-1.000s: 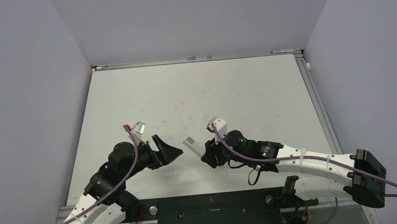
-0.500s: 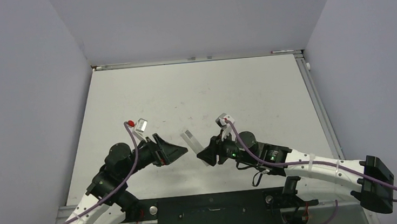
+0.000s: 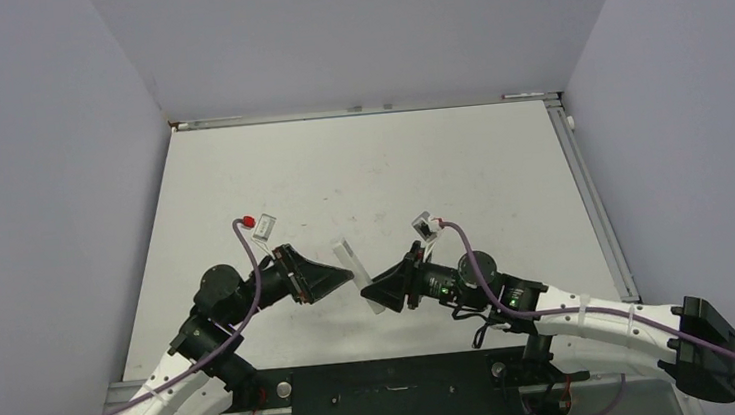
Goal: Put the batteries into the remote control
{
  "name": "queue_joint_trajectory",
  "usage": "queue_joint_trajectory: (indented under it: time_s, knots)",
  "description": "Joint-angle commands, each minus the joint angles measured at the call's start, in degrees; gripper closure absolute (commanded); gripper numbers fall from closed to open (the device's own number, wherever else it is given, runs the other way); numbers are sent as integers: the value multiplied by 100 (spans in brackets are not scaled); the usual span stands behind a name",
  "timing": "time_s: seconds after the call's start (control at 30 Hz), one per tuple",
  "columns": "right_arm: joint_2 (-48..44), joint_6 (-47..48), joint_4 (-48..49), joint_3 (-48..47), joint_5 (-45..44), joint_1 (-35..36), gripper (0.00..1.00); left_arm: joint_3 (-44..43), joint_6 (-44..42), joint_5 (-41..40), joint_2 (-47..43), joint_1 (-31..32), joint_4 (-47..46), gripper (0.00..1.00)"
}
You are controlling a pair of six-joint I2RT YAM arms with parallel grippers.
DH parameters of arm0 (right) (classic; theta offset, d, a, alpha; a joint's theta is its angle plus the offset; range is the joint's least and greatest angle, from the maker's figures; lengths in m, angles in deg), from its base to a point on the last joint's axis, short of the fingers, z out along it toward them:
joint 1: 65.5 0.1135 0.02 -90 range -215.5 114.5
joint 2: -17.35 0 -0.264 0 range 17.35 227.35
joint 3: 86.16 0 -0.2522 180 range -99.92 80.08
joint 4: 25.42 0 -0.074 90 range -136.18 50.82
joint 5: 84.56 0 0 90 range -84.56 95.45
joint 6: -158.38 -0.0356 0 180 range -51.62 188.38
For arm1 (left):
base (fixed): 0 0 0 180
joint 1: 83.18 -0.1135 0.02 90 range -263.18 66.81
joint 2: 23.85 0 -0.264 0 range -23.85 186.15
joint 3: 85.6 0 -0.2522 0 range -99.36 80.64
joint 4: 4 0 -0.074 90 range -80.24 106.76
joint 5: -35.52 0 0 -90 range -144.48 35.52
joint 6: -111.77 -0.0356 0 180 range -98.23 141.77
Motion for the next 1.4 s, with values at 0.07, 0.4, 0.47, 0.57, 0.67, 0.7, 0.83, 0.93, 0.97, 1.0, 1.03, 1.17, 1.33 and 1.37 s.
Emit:
queue_joint_trajectory:
  time_s: [0.07,0.4,0.47,0.57,0.67,0.7,0.83,0.93,0.97,1.0,1.03,1.17,1.33,1.37]
  knots:
    - [37,-719,1561,150,451,-28,91,-31,155,347,32,-45,-1021,3]
    - [307,-1339,2328,374,576,-30,91,94,354,567,72,-53,-1583,13]
    - [312,-1378,2366,405,533,-30,91,121,354,589,69,-54,-1598,17]
    - [337,-1428,2417,455,514,-32,91,175,345,601,43,-54,-1599,22]
    - [389,-1493,2486,471,521,-30,91,217,345,592,29,-55,-1622,28]
    - [407,-1510,2508,479,528,-30,91,227,352,598,39,-54,-1646,30]
    - [463,-1547,2550,481,524,-37,92,241,356,597,65,-54,-1698,37]
    - [479,-1558,2566,483,504,-31,92,241,332,600,116,-59,-1714,45]
    - [494,-1565,2565,483,499,-31,91,247,323,593,128,-60,-1708,47]
    - [503,-1567,2568,483,503,-30,91,261,319,566,141,-54,-1698,49]
    - [520,-1567,2556,484,504,-34,91,286,318,546,145,-54,-1703,50]
    - [544,-1567,2520,477,495,-26,91,336,312,502,200,-54,-1737,53]
    - [544,-1545,2464,488,474,-21,91,329,292,483,256,-54,-1778,99]
    - [529,-1546,2441,492,455,-18,91,322,285,474,255,-54,-1768,100]
